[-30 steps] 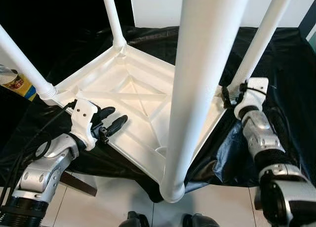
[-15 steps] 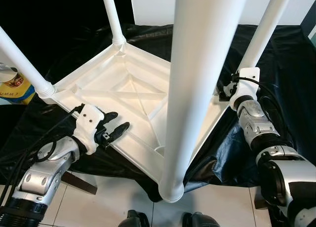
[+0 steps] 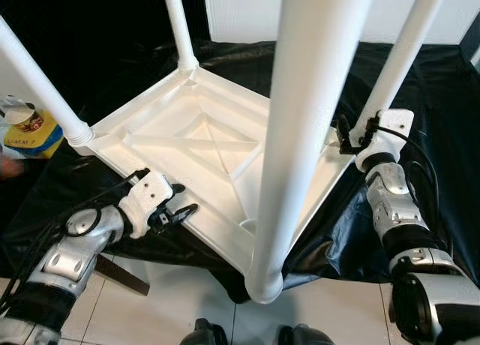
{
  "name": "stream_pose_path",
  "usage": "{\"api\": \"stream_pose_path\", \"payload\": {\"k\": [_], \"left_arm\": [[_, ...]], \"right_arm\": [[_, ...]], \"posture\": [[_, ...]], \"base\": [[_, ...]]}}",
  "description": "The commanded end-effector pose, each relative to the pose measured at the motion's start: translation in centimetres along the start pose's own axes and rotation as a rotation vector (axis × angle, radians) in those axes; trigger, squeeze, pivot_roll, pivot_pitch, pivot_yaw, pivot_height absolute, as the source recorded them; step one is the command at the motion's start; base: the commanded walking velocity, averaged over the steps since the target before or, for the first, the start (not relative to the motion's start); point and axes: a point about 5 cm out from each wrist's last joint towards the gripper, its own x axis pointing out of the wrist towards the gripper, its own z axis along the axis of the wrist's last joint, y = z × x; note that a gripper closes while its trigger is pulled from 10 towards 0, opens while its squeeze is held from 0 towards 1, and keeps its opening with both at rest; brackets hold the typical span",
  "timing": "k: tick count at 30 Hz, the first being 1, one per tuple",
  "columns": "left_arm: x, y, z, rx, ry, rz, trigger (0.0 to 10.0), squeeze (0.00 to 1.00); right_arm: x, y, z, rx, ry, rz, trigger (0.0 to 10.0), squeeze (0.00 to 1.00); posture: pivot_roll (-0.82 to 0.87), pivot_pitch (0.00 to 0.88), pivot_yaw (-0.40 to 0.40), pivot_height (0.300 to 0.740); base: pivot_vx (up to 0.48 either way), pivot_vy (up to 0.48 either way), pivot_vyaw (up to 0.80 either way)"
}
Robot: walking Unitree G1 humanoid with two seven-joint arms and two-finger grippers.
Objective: Building children table
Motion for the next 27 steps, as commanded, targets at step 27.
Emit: {"api": "stream_pose_path", "payload": {"k": [27], "left_arm": [[7.4, 1.9, -3.3, 0.011, 0.308, 0.177, 10.0, 0.0]], "right_arm": [[-6.9, -1.1, -0.1, 0.035, 0.052, -0.059, 10.0, 0.0]], "posture": [[-0.13, 0.116, 0.06, 0.74]], "base": [[0.0, 0.0, 0.0]]}}
